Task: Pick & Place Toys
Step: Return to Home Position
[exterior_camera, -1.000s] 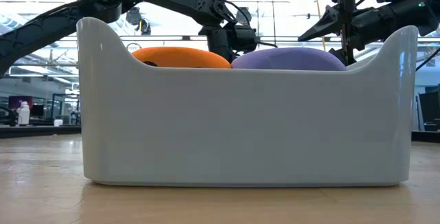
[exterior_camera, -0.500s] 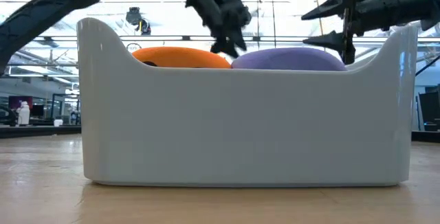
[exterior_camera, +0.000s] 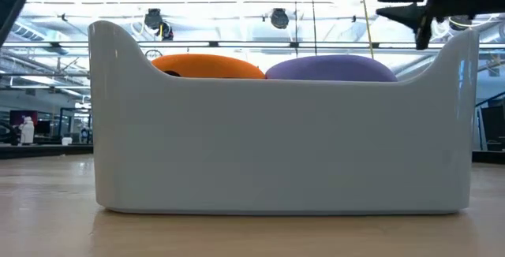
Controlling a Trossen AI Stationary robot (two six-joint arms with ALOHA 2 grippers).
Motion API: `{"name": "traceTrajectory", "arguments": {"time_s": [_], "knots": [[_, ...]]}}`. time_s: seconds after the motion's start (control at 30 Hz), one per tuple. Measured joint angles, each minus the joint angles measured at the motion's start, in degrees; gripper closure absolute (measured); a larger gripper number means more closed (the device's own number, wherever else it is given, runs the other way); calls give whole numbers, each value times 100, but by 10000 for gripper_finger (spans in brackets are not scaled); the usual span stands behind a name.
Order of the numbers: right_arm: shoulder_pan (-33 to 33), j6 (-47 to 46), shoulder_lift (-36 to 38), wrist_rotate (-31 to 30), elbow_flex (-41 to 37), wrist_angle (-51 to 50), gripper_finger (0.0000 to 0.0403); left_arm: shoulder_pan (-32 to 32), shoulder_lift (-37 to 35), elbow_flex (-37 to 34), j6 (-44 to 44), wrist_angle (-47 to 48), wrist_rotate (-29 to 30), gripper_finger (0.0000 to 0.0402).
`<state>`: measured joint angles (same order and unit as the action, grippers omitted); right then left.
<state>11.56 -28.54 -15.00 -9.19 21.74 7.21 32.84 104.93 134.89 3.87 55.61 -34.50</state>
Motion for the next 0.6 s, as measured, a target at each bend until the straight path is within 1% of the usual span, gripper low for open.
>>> {"name": "traceTrajectory", "arguments": {"time_s": [0.13,0.33,0.47,0.6], "knots": [[1,212,646,-18,0,-542,323,30,-457,0,15,-21,-10,314],[1,873,1503,-474,1,-738,371,6,-804,0,3,-24,-69,334],[-1,1136,1454,-436,15,-823,397,-135,-825,0,-60,-21,-199,352],[-2,1078,1483,-405,-239,-901,400,-354,-831,-207,0,-222,-267,373]]}}
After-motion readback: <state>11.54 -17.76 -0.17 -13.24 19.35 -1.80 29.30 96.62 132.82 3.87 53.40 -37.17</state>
